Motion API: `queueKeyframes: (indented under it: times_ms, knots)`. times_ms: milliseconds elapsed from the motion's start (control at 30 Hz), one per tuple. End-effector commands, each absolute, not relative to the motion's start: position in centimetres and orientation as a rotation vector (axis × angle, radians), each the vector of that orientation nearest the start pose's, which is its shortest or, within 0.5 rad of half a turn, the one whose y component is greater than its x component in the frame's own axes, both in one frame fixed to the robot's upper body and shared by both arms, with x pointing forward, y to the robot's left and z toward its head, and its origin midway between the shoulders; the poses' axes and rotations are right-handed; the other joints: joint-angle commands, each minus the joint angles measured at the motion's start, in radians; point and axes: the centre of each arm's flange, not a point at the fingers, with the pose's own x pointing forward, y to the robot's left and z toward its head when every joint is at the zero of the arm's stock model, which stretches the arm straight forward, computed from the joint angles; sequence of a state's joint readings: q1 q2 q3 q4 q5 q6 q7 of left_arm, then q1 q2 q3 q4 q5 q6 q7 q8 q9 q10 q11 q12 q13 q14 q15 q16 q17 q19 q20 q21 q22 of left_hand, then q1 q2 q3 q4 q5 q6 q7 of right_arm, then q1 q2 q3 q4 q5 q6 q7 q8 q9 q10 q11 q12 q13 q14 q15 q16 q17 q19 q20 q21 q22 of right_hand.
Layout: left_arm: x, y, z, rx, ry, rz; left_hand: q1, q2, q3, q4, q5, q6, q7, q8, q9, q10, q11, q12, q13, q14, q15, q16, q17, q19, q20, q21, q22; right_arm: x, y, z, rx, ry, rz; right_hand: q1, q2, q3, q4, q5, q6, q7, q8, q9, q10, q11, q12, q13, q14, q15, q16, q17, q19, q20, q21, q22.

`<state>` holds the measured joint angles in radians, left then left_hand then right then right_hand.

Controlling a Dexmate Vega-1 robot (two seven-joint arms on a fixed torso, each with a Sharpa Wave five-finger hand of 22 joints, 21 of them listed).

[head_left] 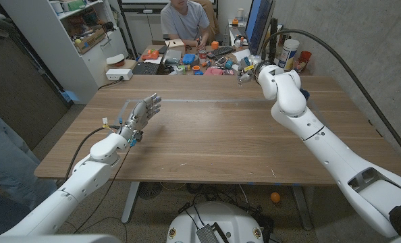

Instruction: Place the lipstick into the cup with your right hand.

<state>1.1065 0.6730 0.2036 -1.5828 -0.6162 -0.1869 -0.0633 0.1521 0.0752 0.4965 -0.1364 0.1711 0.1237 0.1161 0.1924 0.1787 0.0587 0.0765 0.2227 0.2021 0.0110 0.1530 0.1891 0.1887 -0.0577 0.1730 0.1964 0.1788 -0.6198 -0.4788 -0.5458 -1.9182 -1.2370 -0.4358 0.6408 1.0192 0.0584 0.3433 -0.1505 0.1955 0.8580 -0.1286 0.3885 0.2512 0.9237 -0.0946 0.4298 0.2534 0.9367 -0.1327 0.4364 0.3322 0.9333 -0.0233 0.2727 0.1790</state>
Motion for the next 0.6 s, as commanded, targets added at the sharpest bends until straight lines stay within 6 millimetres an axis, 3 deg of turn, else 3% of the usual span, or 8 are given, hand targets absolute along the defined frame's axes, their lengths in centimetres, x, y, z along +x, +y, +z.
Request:
queueKeyframes:
  times_ms: [33, 600]
  knots:
    - [58.8, 33.6, -5.9, 0.093, -0.532, -0.205, 0.005, 0.002, 0.005, 0.001, 0.006, 0.009, -0.003, 0.003, 0.005, 0.008, 0.0, 0.004, 0.005, 0.002, -0.005, 0.007, 0.001, 0.002, 0.0, 0.004, 0.003, 56.5, -18.2, 16.0, -1.675, -0.347, -0.317, -0.003, 0.012, -0.001, 0.005, -0.003, 0.085, 0.01, 0.021, 0.007, 0.015, -0.005, 0.012, 0.003, 0.015, -0.023, 0.0, 0.005, 0.0, -0.01, -0.005, 0.003]
    - [58.9, 33.5, -5.9, 0.091, -0.534, -0.194, 0.004, 0.002, 0.006, 0.001, 0.007, 0.009, -0.003, 0.002, 0.005, 0.008, -0.001, 0.003, 0.005, 0.002, -0.006, 0.007, 0.001, 0.001, 0.0, 0.004, 0.003, 56.8, -22.9, 17.0, -1.61, -0.26, -0.423, -0.002, 0.014, -0.002, 0.005, -0.004, 0.09, 0.01, 0.022, 0.005, 0.019, -0.008, 0.012, 0.003, 0.024, -0.028, -0.001, 0.011, -0.001, -0.011, -0.007, 0.003]
